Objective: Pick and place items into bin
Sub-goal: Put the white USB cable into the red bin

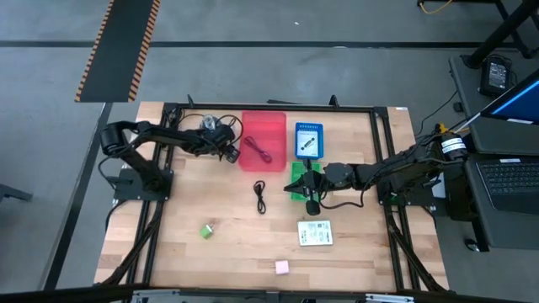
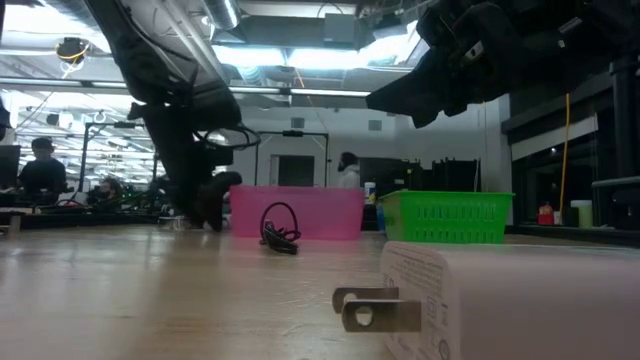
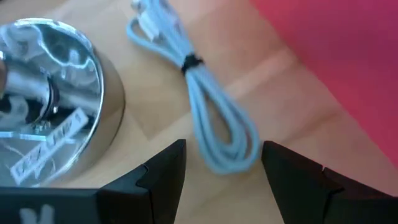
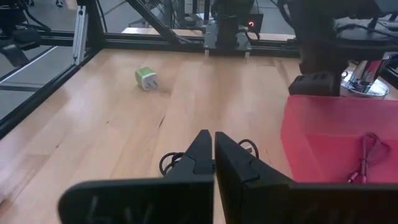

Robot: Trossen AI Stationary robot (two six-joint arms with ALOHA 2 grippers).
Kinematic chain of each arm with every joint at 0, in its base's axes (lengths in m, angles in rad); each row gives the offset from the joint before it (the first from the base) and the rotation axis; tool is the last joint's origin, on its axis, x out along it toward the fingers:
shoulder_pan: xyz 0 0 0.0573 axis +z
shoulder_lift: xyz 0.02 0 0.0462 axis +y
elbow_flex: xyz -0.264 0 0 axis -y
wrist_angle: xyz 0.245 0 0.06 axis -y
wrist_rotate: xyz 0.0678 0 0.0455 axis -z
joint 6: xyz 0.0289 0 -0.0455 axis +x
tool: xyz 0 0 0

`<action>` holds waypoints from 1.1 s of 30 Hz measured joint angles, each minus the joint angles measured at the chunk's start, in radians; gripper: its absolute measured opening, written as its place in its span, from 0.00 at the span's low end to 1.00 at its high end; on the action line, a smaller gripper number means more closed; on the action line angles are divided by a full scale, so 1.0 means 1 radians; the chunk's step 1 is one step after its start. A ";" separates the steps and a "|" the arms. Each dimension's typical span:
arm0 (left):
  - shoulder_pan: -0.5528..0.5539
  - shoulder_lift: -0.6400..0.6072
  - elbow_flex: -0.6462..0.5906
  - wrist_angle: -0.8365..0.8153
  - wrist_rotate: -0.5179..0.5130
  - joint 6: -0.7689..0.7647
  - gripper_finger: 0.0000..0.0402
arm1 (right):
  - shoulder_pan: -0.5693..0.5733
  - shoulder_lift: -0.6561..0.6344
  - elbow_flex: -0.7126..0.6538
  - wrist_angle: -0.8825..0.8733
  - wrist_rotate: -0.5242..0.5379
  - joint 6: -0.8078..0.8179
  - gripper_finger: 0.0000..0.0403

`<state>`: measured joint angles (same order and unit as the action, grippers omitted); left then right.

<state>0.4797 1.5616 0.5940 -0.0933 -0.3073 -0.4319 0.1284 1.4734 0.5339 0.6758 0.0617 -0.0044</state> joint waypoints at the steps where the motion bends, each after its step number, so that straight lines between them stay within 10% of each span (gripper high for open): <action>1: 0.000 0.010 0.000 0.019 -0.007 0.004 0.52 | 0.000 0.000 0.000 0.000 0.000 0.000 0.00; 18: 0.022 0.020 -0.002 0.084 -0.010 0.053 0.51 | 0.000 0.000 0.000 0.000 -0.001 0.002 0.00; 33: 0.024 0.013 0.001 0.003 0.008 0.069 0.04 | 0.000 0.000 0.000 0.000 -0.001 0.003 0.00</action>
<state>0.5037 1.5749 0.5952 -0.0900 -0.2988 -0.3626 0.1287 1.4734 0.5339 0.6754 0.0608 -0.0010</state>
